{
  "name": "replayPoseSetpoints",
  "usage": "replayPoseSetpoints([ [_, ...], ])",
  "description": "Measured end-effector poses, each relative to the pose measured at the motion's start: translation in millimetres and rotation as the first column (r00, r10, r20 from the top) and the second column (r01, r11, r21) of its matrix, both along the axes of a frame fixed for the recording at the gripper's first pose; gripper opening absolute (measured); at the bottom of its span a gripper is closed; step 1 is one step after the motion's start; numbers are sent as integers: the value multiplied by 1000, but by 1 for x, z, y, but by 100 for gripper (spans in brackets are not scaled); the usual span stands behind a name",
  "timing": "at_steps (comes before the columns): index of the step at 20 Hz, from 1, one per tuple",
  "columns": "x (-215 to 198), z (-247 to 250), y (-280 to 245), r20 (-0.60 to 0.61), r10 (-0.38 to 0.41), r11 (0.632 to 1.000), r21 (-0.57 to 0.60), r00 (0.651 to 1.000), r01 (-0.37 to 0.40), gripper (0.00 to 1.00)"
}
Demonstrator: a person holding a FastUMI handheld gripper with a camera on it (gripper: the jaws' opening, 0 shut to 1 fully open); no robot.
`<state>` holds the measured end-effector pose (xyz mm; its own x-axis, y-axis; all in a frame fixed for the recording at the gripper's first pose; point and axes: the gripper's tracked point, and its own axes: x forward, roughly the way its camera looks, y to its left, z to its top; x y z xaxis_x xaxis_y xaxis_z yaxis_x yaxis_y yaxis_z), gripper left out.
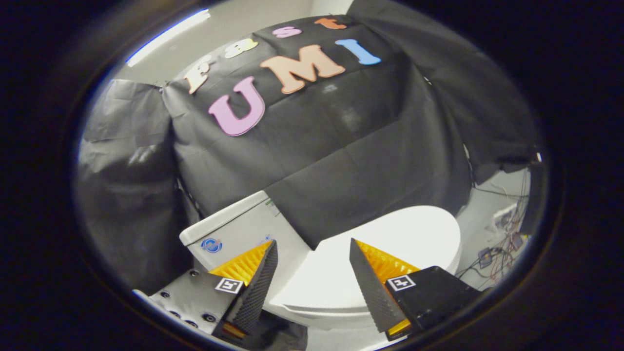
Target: Open the toilet lid.
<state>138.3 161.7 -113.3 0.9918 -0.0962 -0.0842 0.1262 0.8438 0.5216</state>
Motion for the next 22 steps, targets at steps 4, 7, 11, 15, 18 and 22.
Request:
replayPoseSetpoints([
  [4, -12, -31, 4, -45, -109, 983, 142, 993, 114, 89],
  [7, -26, -56, 3, -97, -200, 947, 236, 975, 218, 87],
  [11, -44, -80, -2, -137, -301, 881, 340, 944, 330, 80],
  [15, -61, -114, -16, -226, -377, 793, 422, 898, 439, 75],
  [18, -74, -145, -28, -277, -419, 715, 486, 865, 502, 73],
  [22, -68, -169, -46, -307, -425, 660, 539, 851, 524, 65],
])
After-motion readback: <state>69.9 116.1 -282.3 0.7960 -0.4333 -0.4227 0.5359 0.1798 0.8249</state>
